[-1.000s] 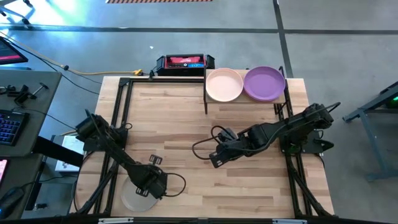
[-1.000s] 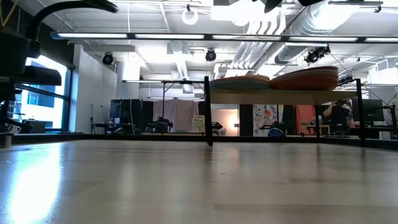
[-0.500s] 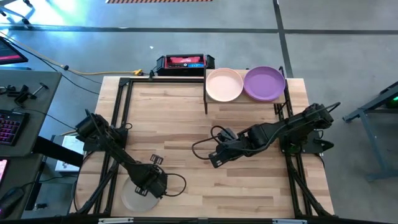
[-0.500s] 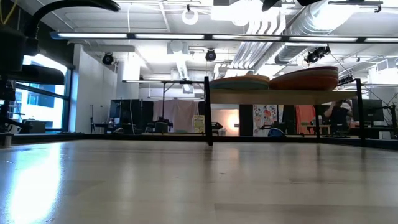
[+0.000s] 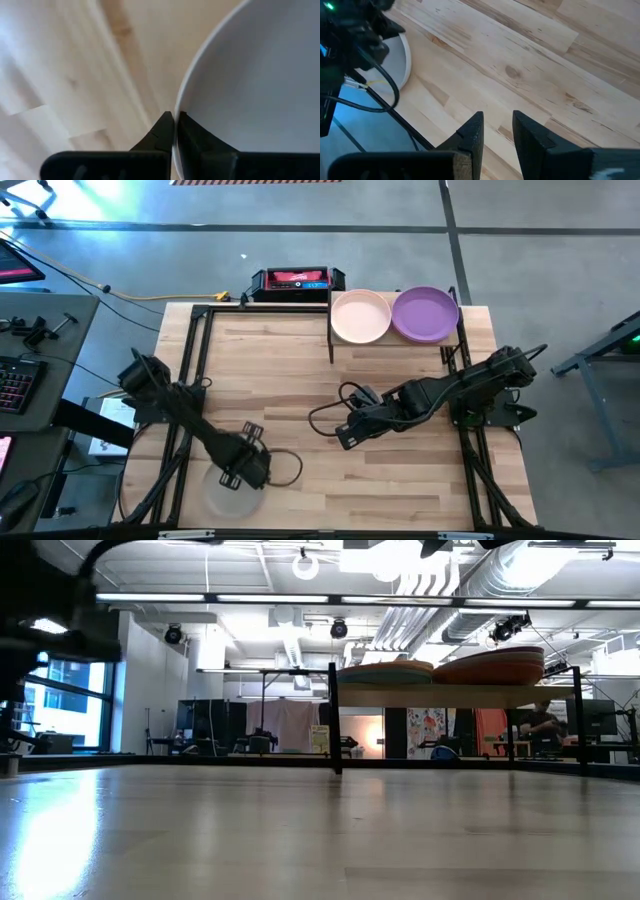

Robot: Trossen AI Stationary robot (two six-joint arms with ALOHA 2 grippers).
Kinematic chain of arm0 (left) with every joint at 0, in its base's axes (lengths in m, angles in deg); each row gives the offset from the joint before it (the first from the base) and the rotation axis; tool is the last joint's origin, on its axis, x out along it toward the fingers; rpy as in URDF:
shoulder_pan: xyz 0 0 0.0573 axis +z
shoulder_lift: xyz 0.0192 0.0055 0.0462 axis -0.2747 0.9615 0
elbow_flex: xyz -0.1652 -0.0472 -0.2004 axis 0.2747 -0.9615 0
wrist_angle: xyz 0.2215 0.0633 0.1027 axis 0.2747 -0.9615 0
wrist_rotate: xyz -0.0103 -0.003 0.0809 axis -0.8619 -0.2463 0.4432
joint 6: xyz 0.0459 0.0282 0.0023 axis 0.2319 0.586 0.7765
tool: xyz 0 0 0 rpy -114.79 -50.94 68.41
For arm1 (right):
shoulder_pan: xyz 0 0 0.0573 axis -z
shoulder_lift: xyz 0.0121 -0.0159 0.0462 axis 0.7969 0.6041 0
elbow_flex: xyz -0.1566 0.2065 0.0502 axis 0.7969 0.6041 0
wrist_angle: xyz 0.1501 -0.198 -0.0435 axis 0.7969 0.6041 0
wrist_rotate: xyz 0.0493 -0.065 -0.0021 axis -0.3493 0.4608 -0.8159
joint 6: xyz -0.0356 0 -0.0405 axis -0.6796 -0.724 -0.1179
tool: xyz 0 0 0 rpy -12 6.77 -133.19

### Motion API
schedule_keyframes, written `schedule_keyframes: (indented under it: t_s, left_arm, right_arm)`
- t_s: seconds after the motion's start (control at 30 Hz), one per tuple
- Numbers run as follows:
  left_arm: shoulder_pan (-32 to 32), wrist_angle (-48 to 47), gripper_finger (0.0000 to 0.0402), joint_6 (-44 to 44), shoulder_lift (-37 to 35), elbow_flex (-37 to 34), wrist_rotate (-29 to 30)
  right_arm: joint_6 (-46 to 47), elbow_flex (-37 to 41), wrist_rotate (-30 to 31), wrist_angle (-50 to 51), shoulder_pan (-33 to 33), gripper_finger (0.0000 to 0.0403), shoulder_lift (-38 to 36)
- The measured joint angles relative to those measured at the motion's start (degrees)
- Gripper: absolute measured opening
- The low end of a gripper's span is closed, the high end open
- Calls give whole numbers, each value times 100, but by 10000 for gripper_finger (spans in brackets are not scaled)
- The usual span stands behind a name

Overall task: Place and stack plates onto a shelf
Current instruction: Stack the gray plate on top of the white plate on the shelf

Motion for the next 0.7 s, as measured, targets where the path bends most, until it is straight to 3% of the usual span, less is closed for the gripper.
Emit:
schedule_keyframes:
  t_s: [0.43,0.7]
  left_arm:
    - [1338,-368,0,203,-1239,1,114]
    - [2278,-368,0,260,-1782,4,117]
  right_arm:
    - [0,2,0,355,30,83,-2]
    - [-356,2,-61,452,370,83,-2]
